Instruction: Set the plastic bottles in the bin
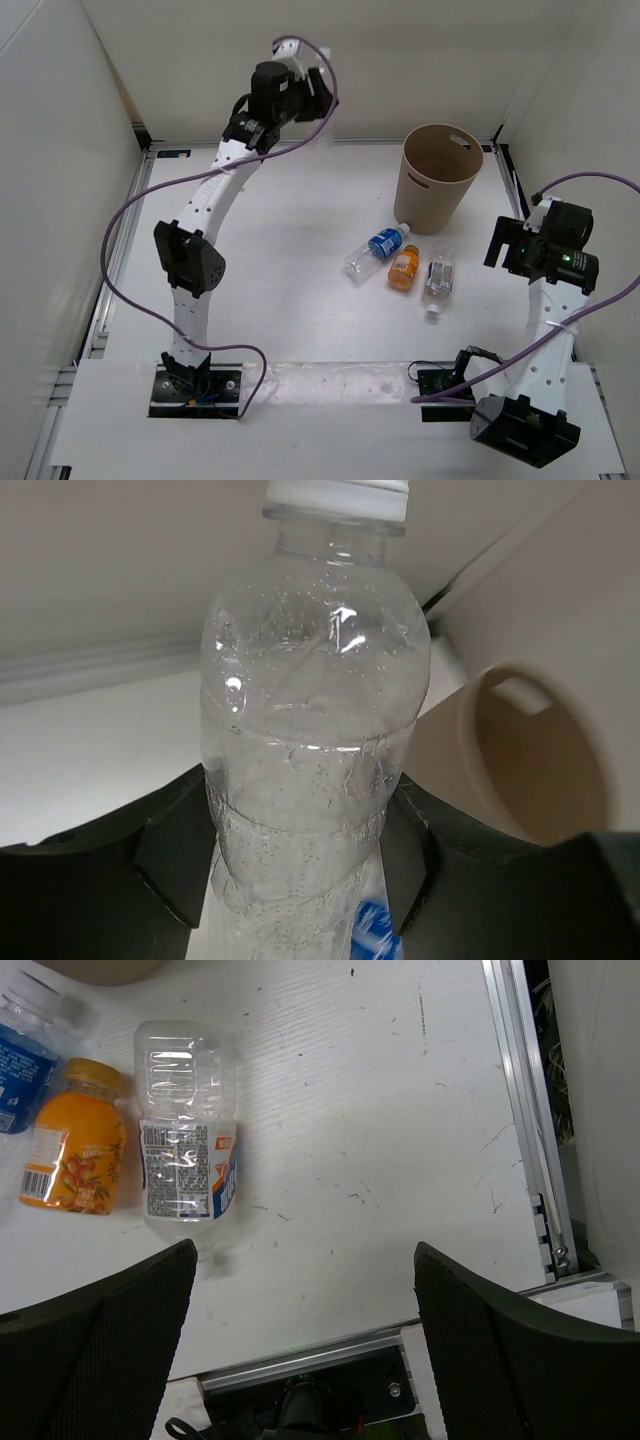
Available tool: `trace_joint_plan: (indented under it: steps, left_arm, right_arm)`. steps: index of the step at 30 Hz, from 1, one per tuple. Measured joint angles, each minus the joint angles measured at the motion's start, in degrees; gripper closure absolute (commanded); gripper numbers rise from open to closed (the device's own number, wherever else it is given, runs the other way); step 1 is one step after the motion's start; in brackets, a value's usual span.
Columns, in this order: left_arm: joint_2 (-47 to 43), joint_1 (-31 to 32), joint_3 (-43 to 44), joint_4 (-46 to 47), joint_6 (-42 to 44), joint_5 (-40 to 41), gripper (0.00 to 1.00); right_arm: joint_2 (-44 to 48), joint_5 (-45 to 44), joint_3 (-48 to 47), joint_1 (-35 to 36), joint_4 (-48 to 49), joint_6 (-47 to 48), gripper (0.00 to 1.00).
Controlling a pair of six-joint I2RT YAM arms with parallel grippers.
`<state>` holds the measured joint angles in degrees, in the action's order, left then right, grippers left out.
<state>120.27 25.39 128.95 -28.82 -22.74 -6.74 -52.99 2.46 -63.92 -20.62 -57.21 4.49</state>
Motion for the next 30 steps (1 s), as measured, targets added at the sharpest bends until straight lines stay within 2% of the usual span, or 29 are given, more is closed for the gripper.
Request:
trace_joint_plan:
  steps: [1,4,6,11,15,20,30]
  left_arm:
    - [-0.5,0.4,1.4,3.6,-0.9,-0.4,0.54]
    - [4.8,2.3,15.7,11.0,-4.5,-2.4,0.46]
    - [8.0,3.7,22.4,18.8,-9.3,-3.5,0.46]
    - [12.2,6.7,23.1,31.4,-22.1,-3.6,0.46]
    - [19.1,9.3,25.7,32.2,-25.9,-2.6,0.51]
    - [23.9,14.0,25.4,28.2,-25.3,-0.4,0.52]
    - [24.1,18.3,25.3,25.3,-21.2,2.8,0.37]
  right_arm:
    - [0.0,-0.2,0.1,0.0,0.2,0.0,0.1]
    - [0.0,-0.9,0.1,0.0,0.7,0.0,0.1]
    - [0.0,-1.1,0.1,0.0,0.8,0.0,0.1]
    - [0.1,-1.2,0.1,0.0,0.7,0.0,0.1]
    - [0.4,-1.2,0.1,0.0,0.6,-0.1,0.1]
    - [0.7,-1.2,0.8,0.3,0.4,-0.3,0.1]
    - [0.9,-1.4,1.0,1.6,0.3,-0.2,0.1]
